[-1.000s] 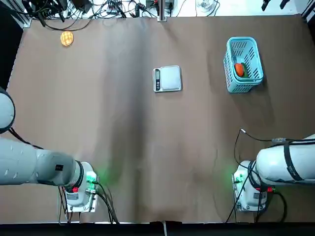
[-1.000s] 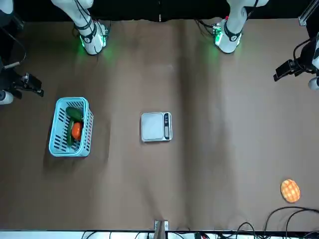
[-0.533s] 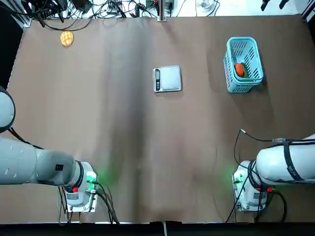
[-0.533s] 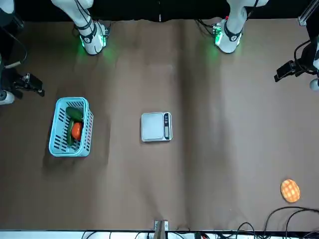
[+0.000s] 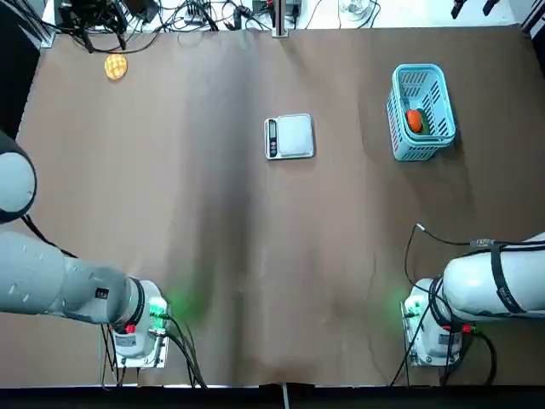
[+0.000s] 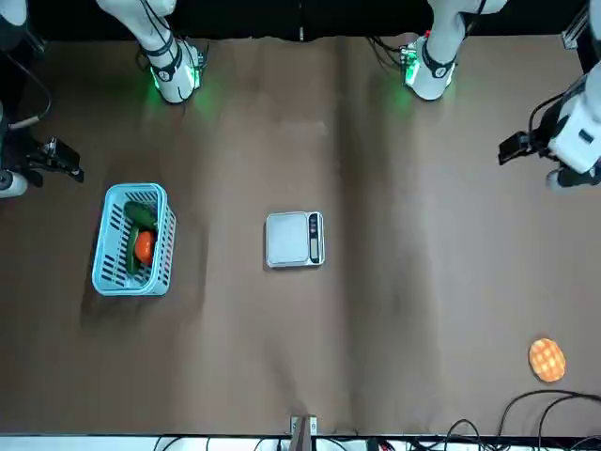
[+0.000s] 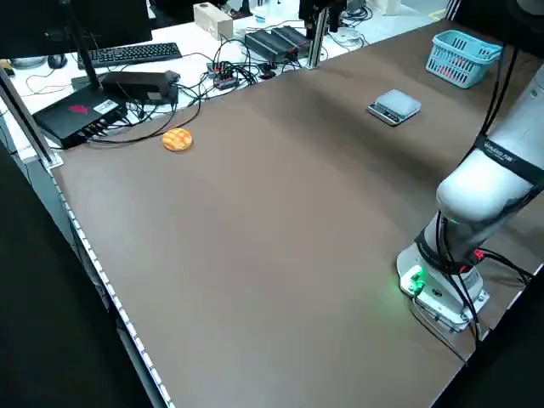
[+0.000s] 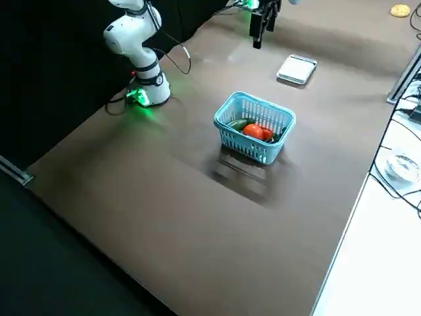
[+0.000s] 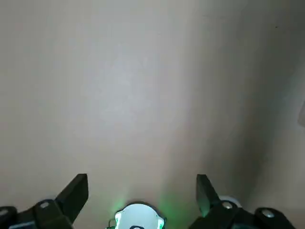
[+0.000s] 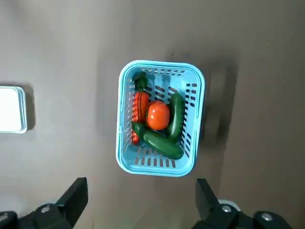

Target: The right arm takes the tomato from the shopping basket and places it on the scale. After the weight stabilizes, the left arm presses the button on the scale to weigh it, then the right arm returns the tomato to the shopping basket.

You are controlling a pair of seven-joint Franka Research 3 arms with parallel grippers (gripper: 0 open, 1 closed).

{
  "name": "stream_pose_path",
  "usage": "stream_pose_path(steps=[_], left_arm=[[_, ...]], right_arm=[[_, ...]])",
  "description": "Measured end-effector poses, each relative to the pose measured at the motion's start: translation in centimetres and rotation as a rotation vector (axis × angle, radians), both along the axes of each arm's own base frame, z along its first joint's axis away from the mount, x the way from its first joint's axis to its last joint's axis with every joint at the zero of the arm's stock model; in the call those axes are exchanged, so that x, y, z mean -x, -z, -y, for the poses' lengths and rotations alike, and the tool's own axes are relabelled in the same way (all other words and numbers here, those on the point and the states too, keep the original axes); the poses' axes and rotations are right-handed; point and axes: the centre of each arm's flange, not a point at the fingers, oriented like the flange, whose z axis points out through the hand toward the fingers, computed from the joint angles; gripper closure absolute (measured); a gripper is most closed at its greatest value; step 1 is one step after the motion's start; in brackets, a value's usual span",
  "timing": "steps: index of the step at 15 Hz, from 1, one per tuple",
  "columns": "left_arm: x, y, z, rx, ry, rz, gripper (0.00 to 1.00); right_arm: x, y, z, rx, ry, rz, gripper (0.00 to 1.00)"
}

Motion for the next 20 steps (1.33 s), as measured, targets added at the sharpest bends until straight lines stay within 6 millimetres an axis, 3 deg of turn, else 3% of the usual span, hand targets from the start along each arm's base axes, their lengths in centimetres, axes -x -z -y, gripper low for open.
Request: stream_pose_path(steps=[7,13,20], left_arm=[[-0.6,0.1,0.2,0.009,0.069,-0.001,0.0],[-0.6,0.0,0.3,0.063,0.388,-0.01,0.0],[0.1,-0.1,3.5,0.101,0.638,-0.038,0.0]], right_arm=[[-0.8,1.1,0.2,0.0,0.004,0.022,0.01],[-1.7,10.1,0.2,-0.001,0.006,0.012,0.0],[-0.7,21.2,0.9,0.0,0.02,0.042,0.0]])
